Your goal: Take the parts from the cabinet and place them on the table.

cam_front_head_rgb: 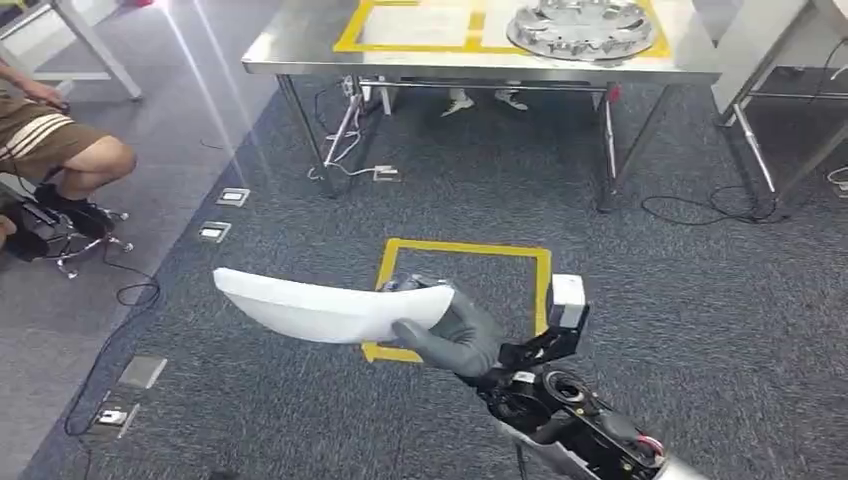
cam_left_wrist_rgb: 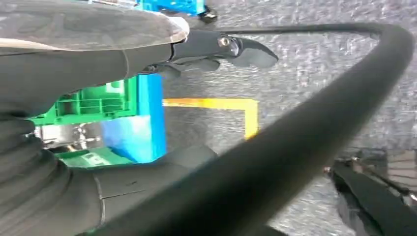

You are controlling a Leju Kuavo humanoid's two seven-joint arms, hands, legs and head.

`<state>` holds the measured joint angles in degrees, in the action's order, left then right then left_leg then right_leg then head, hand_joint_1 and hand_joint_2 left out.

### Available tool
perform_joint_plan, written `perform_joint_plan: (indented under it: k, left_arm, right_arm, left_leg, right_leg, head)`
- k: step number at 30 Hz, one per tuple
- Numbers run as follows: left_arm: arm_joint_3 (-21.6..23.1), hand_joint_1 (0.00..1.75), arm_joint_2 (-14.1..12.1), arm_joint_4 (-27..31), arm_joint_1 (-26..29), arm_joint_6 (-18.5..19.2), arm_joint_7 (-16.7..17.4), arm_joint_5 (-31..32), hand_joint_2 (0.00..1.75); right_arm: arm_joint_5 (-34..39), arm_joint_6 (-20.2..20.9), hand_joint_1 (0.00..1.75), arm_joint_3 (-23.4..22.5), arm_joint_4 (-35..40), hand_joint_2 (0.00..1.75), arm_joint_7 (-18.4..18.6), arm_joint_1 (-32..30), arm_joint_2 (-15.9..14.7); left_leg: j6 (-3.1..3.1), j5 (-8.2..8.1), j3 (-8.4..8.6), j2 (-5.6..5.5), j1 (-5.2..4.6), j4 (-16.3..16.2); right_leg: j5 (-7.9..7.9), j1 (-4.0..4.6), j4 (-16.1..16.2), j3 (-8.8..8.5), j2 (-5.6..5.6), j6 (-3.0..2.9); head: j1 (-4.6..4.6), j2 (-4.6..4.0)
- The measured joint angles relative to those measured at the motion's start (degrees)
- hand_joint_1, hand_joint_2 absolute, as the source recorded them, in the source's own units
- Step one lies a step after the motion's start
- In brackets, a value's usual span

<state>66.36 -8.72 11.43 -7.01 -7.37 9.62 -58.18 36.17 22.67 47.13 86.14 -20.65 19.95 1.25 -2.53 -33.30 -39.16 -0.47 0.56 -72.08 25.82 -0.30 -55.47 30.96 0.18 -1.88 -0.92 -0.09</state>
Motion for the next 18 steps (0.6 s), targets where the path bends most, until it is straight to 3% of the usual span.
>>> perform_joint_plan:
  k: [1,2,3,5,6,7,9,10,11,12,13,15,16,17,18]
  left_arm:
    - [0.0,0.00,0.0,0.0,0.0,0.0,0.0,0.0,1.75]
    - [0.0,0.00,0.0,0.0,0.1,0.0,0.0,0.0,1.75]
    - [0.0,0.00,0.0,0.0,0.2,0.0,0.0,0.0,1.75]
    - [0.0,0.00,-0.1,0.0,0.2,0.0,0.0,0.0,1.75]
    - [0.0,0.00,-0.3,0.0,0.2,0.0,0.0,0.0,1.75]
    - [0.0,0.00,-0.2,0.0,0.0,0.0,0.0,0.0,1.75]
    - [0.0,0.00,-0.2,0.0,0.0,0.0,0.0,0.0,1.75]
    - [0.0,0.00,-0.2,0.0,0.0,0.0,0.0,0.0,1.75]
    - [0.0,0.00,-0.1,0.0,0.1,0.0,0.1,-0.1,1.75]
    - [0.0,0.00,-0.1,0.0,0.2,0.0,0.1,0.0,1.75]
    - [0.0,0.00,-0.1,0.0,0.1,0.0,0.1,-0.1,1.75]
    - [0.0,0.00,-0.1,0.0,0.0,0.0,0.1,-0.2,1.75]
    - [0.0,0.00,-0.1,0.0,0.1,0.0,0.1,-0.2,1.75]
    - [0.0,0.00,-0.1,0.0,0.2,0.0,0.1,-0.3,1.75]
    - [0.0,0.00,-0.1,0.0,0.2,0.0,0.1,-0.4,1.75]
  right_arm:
    - [0.0,0.0,1.31,0.0,0.0,1.75,0.0,0.0,0.0]
    - [0.0,0.0,1.31,0.0,0.0,1.75,0.0,-0.1,0.0]
    - [0.0,0.0,1.31,0.0,0.0,1.75,0.0,-0.1,0.0]
    - [0.0,0.0,1.31,0.0,0.0,1.75,0.0,0.0,0.0]
    - [0.0,0.0,1.31,0.0,0.0,1.75,0.0,0.0,0.0]
    - [0.0,0.0,1.31,0.0,0.0,1.75,0.0,0.0,0.0]
    - [0.0,0.0,1.31,0.0,0.0,1.75,0.1,0.0,0.0]
    - [0.0,0.0,1.31,0.0,0.0,1.75,0.0,0.0,0.0]
    - [0.0,0.0,1.31,0.0,0.1,1.75,0.1,0.0,0.0]
    - [0.0,0.1,1.31,0.0,0.1,1.75,0.0,0.1,0.0]
    - [0.0,0.2,1.31,0.0,0.1,1.75,0.0,0.2,0.0]
    - [0.0,0.2,1.31,0.0,0.1,1.75,0.2,-0.1,0.0]
    - [-0.2,0.2,1.31,0.0,0.1,1.75,0.2,-0.3,0.0]
    - [-0.4,0.0,1.31,0.0,0.1,1.75,0.4,-0.3,0.0]
    - [-0.9,-0.4,1.31,0.0,0.1,1.75,0.4,-0.2,0.0]
  left_leg:
    - [-0.01,-0.33,-1.78,0.00,0.00,-1.4]
    - [0.12,0.93,-2.24,0.00,-0.02,-0.5]
    - [0.39,3.93,-1.49,0.00,-0.04,3.0]
    - [1.31,11.68,2.48,0.06,-0.36,14.4]
    - [1.86,12.20,3.23,0.29,-0.76,17.4]
    - [1.91,9.63,3.27,0.38,-0.96,17.3]
    - [2.43,11.16,3.38,0.23,-1.14,17.2]
    - [2.61,11.15,3.73,0.21,-1.09,17.4]
    - [2.82,11.30,4.67,0.32,-0.22,18.4]
    - [3.18,11.03,5.26,0.37,-0.26,18.6]
    - [3.51,10.79,5.60,0.38,-0.25,18.6]
    - [3.78,10.13,6.22,0.36,-0.27,18.6]
    - [3.75,9.73,6.63,0.27,-0.25,18.6]
    - [3.68,9.38,7.14,0.22,-0.23,18.6]
    - [3.57,8.92,7.80,0.11,-0.22,18.6]
  right_leg:
    - [0.32,0.01,0.0,-0.37,0.04,-0.06]
    - [0.70,0.04,0.0,-0.88,0.11,-0.09]
    - [1.15,0.09,0.0,-1.50,0.22,-0.05]
    - [2.10,0.14,0.1,-2.79,0.23,0.13]
    - [2.42,0.19,0.1,-3.16,0.24,0.26]
    - [2.69,0.35,0.1,-2.91,0.34,0.59]
    - [3.31,0.34,0.2,-2.89,0.25,1.31]
    - [3.51,0.39,0.5,-3.35,0.24,1.58]
    - [4.14,0.44,0.3,-3.33,0.17,1.92]
    - [5.17,0.55,-1.6,-2.98,0.09,2.23]
    - [7.11,0.42,-5.5,-1.16,0.12,2.40]
    - [10.54,0.20,-15.3,4.14,0.12,2.76]
    - [10.97,0.13,-18.7,6.43,0.10,2.92]
    - [9.72,0.00,-18.6,7.09,0.09,3.02]
    - [6.97,-0.14,-15.7,6.40,0.08,3.10]
  head:
    - [-0.26,0.00]
    - [-0.51,0.00]
    - [-0.87,0.00]
    - [-1.29,0.00]
    - [-1.40,0.00]
    - [-1.58,0.00]
    - [-1.42,0.00]
    - [-1.42,0.00]
    - [-1.47,0.00]
    - [-1.20,0.00]
    - [-0.63,0.00]
    - [-0.13,0.00]
    - [0.17,0.00]
    - [0.55,0.00]
    - [0.76,0.00]
